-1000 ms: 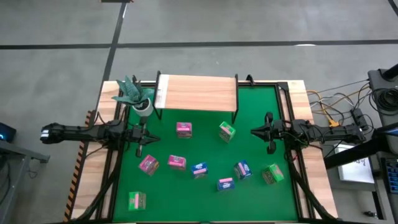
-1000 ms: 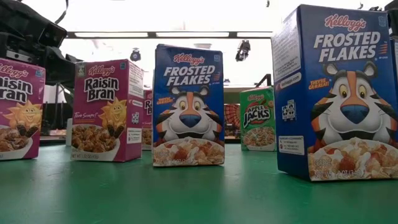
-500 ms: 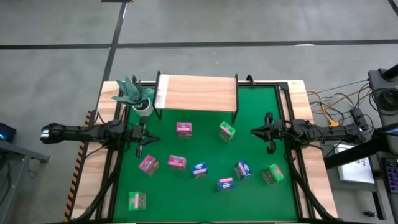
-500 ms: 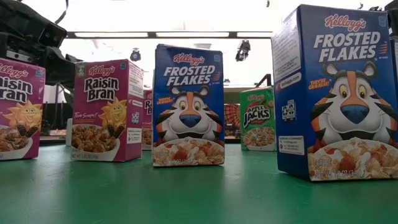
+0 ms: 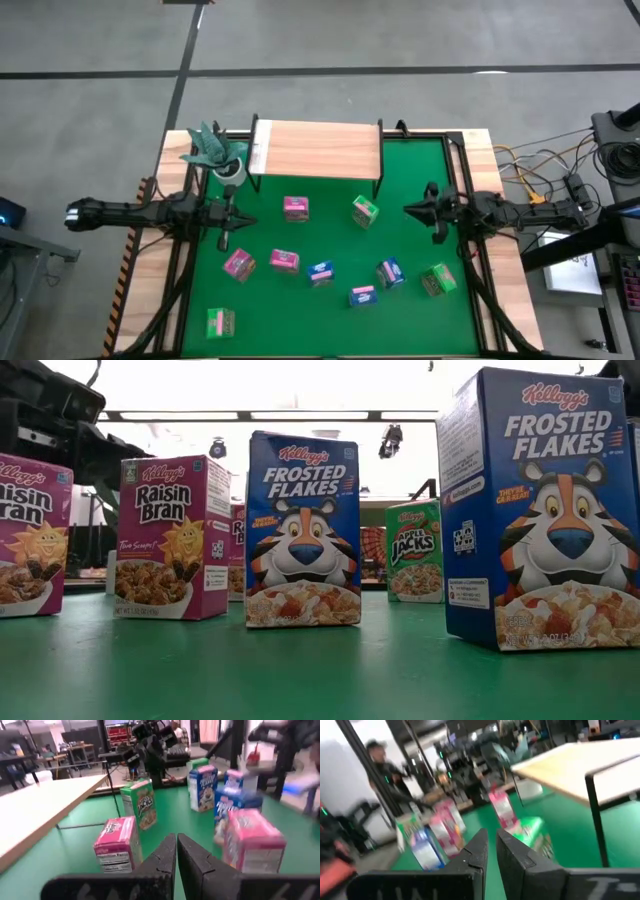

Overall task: Stack cereal on shelf
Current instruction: Put the bottom right pink cereal box on the shelf

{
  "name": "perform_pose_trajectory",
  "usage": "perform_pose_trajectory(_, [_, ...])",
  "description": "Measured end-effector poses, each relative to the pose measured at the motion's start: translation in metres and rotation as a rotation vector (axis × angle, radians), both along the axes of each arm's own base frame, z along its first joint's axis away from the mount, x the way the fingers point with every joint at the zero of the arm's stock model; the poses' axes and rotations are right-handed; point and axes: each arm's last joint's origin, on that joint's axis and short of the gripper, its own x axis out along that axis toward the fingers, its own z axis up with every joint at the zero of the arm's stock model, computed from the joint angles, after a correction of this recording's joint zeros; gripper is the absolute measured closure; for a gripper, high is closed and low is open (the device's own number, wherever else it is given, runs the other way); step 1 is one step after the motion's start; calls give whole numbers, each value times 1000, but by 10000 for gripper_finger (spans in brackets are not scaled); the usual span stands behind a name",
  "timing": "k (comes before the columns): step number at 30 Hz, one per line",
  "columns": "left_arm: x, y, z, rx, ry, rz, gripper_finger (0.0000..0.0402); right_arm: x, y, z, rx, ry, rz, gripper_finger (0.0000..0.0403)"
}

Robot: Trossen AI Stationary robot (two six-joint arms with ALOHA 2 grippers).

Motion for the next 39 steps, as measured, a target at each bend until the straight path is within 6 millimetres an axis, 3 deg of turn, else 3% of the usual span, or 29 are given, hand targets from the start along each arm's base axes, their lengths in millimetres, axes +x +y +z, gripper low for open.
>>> perform_pose_trajectory(6, [-1, 0, 32, -389, -305, -43, 402, 1, 0, 11, -47, -104, 2, 374])
perform_pose_trajectory(13, [-17, 0, 68, -424, -710, -139, 402, 4, 0, 23, -103, -224, -18, 374])
perform_pose_trajectory(17, [-21, 0, 76, -439, -799, -167, 402, 5, 0, 28, -140, -268, -29, 374])
perform_pose_trajectory(22, [-7, 0, 100, -460, -712, -153, 402, 6, 0, 32, -221, -277, -46, 374])
perform_pose_trajectory(30, [35, 0, 145, -481, -402, -88, 402, 7, 0, 50, -248, -308, -55, 374])
perform_pose_trajectory(39, [74, -11, 158, -533, 109, -83, 402, 7, 0, 66, -383, -327, -89, 374])
